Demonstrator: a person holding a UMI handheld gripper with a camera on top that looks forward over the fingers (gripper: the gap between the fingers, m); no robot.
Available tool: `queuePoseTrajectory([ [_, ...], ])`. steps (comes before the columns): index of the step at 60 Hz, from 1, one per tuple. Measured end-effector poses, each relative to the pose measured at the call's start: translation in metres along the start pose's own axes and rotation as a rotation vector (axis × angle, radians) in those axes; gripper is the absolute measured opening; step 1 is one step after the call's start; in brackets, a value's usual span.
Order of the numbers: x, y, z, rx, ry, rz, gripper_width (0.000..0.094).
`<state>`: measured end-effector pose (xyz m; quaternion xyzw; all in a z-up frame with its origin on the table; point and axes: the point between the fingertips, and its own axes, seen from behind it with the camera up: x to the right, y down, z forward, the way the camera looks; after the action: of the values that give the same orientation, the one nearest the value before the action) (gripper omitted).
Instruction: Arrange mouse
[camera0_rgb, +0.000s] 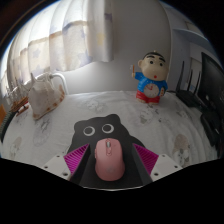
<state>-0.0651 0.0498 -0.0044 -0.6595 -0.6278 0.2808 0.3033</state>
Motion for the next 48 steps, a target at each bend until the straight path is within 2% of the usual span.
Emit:
queuePoseTrajectory([
  [11,0.000,-0.024,-0.089,0.006,0.015,0.032,0.0853],
  [26,-0.012,0.001,-0.216,-0.019,0.023,0.009,0.0846],
  [33,-0.013,0.010,-0.236,-0.032,0.026,0.029,0.0847],
  [38,-0.005,0.002,-0.239,0.013,0.056,0.008,0.0846],
  [48,0.006,0.002,-0.234,0.021,0.111,-0.022,0.0847],
])
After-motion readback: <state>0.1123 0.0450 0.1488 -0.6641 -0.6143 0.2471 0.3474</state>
